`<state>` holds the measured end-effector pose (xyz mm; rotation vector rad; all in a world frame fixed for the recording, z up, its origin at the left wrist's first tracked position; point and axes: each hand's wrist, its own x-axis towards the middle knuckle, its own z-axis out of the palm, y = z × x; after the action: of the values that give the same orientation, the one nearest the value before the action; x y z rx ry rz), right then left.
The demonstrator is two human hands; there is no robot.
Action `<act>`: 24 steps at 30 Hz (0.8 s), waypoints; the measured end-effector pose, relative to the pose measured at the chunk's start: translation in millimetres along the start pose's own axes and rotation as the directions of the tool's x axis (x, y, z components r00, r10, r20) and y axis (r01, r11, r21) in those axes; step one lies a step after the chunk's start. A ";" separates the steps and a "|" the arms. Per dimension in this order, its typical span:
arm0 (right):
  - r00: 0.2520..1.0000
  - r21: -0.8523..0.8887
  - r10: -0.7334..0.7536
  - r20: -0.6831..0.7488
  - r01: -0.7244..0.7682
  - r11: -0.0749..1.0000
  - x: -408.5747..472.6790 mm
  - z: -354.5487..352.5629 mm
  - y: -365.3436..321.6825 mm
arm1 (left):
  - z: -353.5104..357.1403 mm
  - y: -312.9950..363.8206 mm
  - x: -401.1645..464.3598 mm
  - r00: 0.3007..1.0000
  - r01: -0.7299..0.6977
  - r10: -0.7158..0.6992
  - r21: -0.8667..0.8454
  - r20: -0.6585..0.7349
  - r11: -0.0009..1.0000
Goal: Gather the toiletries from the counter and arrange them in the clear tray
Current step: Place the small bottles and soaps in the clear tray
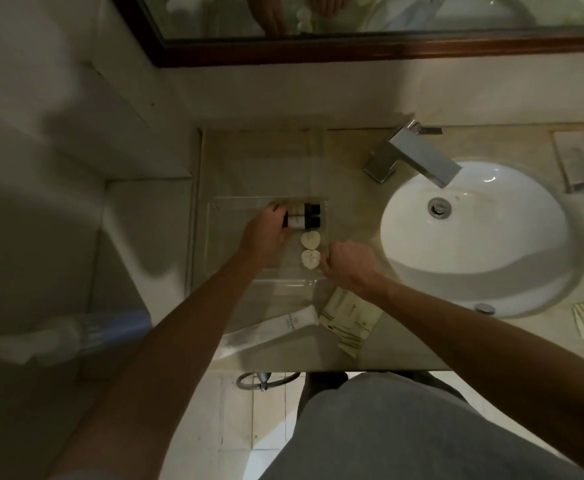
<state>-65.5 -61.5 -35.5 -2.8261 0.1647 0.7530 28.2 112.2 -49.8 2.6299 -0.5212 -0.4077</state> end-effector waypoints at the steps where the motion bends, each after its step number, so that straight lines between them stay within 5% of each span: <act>1: 1.000 0.003 -0.004 0.003 0.004 1.000 1.1 1.7 1.6 | -0.7 -0.3 0.5 1.000 -0.014 0.014 -0.005 -0.011 1.000; 8: 0.996 0.019 -0.079 0.034 0.078 0.997 3.4 -2.3 8.8 | 1.7 -5.0 -0.1 0.999 -0.006 0.001 -0.105 -0.045 0.994; 11: 0.978 -0.023 -0.189 -0.090 0.188 0.982 0.3 -13.2 26.1 | 3.9 -0.8 -18.5 0.989 0.007 -0.019 -0.085 -0.144 0.996; 14: 0.938 -0.160 -0.336 -0.087 0.320 0.934 -9.0 -16.8 60.5 | 19.9 6.9 -42.0 0.996 -0.058 0.056 -0.018 -0.069 0.998; 18: 0.902 -0.199 -0.430 -0.038 0.415 0.888 -24.5 -4.8 115.3 | 35.2 24.8 -50.9 0.984 0.180 -0.173 -0.260 0.048 0.949; 24: 0.931 -0.166 -0.364 -0.030 0.355 0.920 -44.4 3.0 150.7 | 37.1 36.9 -48.4 0.935 0.333 -0.353 -0.257 -0.031 0.907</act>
<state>-129.6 -204.9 -42.0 -2.9004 -0.4158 0.6200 -38.9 88.5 -55.4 2.4762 0.0261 -0.4435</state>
